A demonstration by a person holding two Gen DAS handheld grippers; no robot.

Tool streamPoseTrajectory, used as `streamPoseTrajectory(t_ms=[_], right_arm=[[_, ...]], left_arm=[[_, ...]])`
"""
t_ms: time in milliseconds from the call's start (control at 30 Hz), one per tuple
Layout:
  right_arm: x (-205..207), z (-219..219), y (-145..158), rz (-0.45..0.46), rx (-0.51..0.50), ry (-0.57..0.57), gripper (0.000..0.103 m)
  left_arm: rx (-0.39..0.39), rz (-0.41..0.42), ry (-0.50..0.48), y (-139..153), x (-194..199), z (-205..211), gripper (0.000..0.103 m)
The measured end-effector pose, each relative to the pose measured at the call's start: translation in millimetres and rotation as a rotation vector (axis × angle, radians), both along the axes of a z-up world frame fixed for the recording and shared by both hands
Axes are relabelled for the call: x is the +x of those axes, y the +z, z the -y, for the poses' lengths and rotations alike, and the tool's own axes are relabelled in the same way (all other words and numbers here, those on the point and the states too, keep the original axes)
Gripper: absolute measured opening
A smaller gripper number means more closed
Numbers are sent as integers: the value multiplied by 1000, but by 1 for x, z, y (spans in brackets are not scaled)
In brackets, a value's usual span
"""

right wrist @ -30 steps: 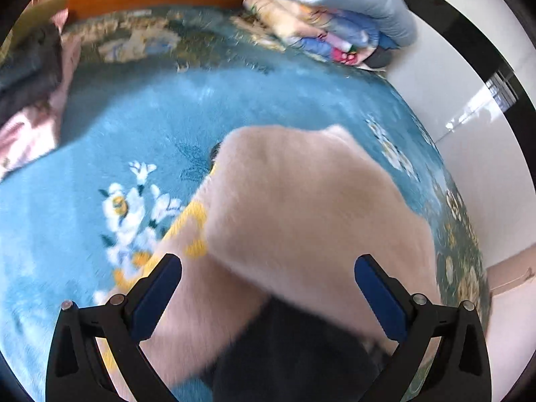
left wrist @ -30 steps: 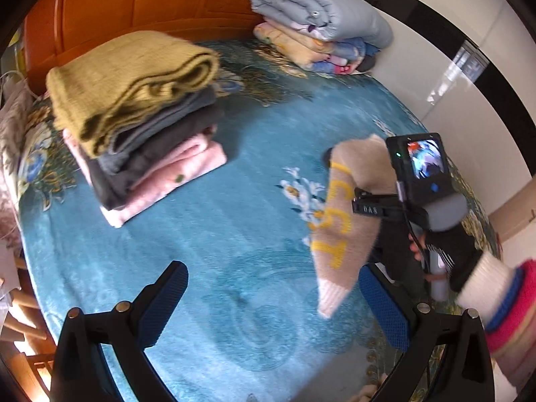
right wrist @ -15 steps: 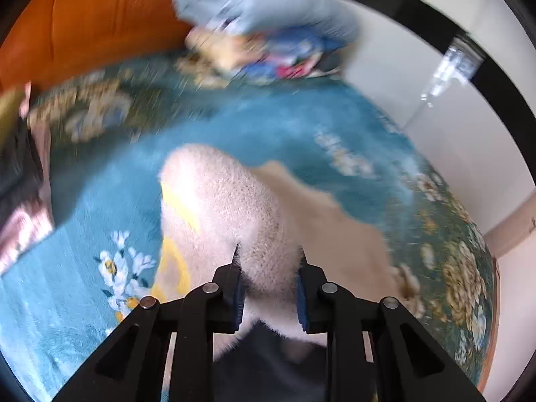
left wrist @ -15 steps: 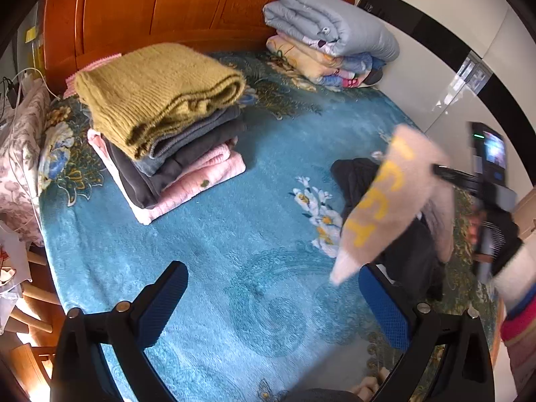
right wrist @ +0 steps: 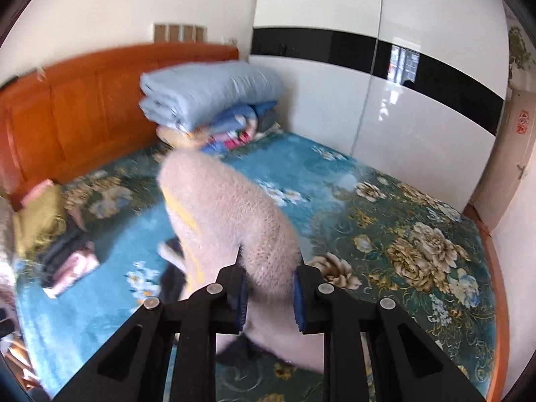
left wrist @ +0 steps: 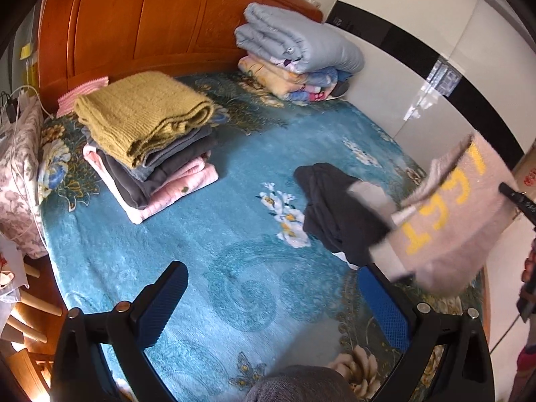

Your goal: Fold clothes

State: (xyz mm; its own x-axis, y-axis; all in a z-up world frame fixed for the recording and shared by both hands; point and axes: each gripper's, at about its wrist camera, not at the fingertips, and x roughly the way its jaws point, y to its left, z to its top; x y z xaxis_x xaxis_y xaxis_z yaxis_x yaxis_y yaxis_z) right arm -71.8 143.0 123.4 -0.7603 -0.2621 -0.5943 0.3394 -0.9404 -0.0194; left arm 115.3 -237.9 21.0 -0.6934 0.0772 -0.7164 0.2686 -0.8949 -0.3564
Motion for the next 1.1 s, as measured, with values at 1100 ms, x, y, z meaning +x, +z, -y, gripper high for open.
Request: streamPoseTrajectory(t_ms=[1100], right_arm=[[172,-368,-219,531,-478,-689,27]], left_arm=[[23,178,-307,-57,-74,-189,103]])
